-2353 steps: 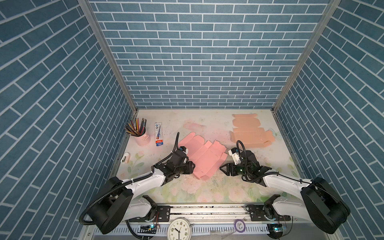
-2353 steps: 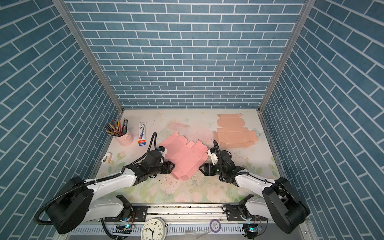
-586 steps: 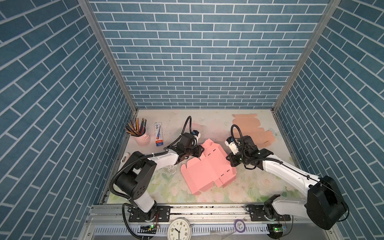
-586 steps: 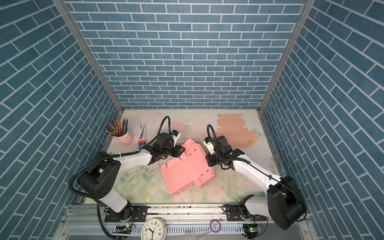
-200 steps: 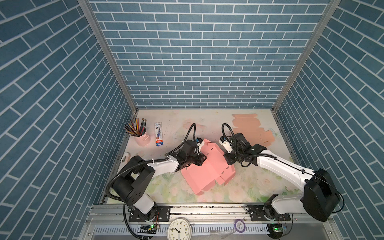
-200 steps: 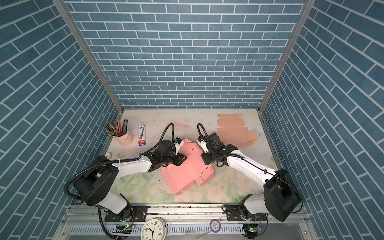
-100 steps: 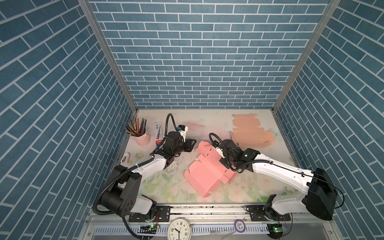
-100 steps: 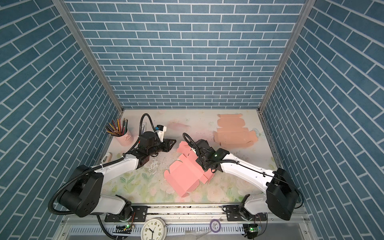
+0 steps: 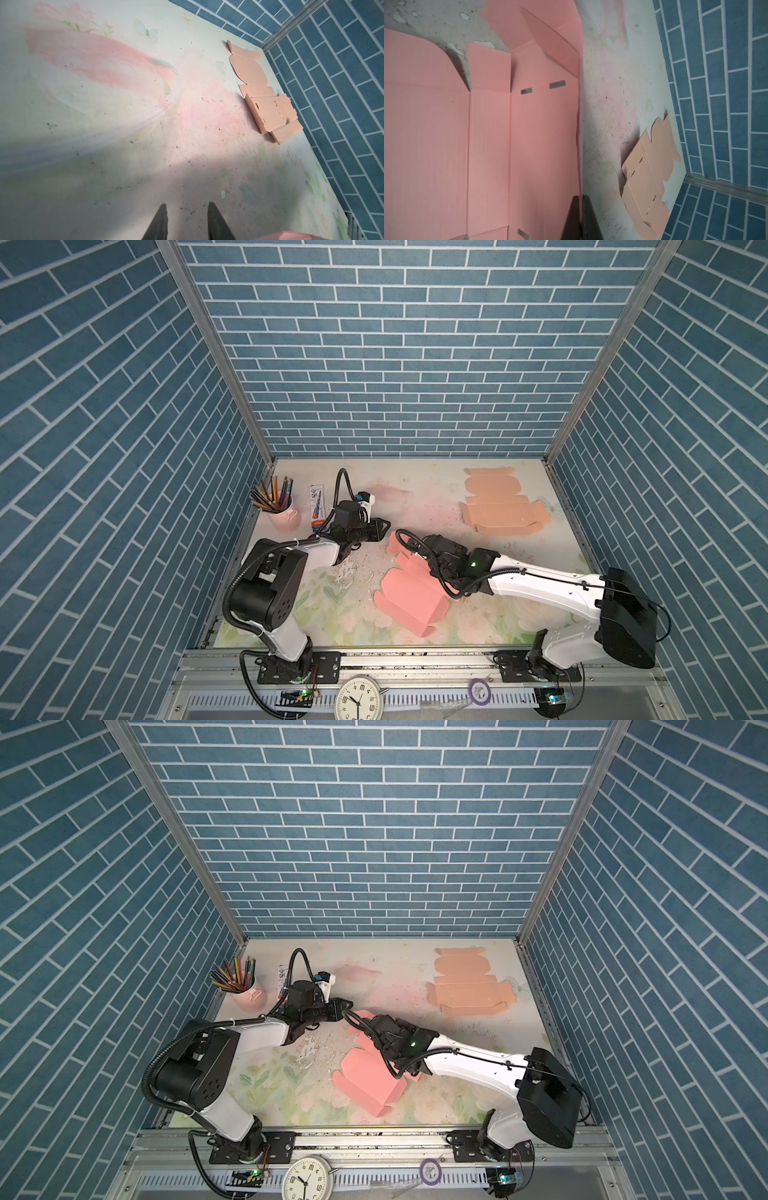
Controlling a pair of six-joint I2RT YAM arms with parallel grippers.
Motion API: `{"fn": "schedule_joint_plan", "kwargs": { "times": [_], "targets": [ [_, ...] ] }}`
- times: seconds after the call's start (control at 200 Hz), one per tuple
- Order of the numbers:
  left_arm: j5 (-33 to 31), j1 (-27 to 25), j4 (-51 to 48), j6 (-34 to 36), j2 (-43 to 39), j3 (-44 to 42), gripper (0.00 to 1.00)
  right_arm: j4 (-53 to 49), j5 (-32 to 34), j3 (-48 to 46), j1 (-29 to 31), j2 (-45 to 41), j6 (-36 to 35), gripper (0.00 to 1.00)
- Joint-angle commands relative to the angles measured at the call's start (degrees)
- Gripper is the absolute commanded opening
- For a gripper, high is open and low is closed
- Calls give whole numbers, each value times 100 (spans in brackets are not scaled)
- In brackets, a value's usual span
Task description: Fold the paper box
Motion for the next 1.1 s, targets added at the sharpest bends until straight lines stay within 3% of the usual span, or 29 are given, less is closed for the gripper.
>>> {"fn": "schedule_joint_plan", "kwargs": {
  "times": [0.0,0.62,1.095],
  "targets": [
    [308,-148,67,262,107,302,36,258,480,98,69,132,-571,0],
    [768,-317,789,-177,-254,-597,37,1691,915,-427,119,246,-2144,0],
    [253,-634,905,-55,-1065,-1622,37,2377,1396,-966,602,139,-2626,0]
  ]
}}
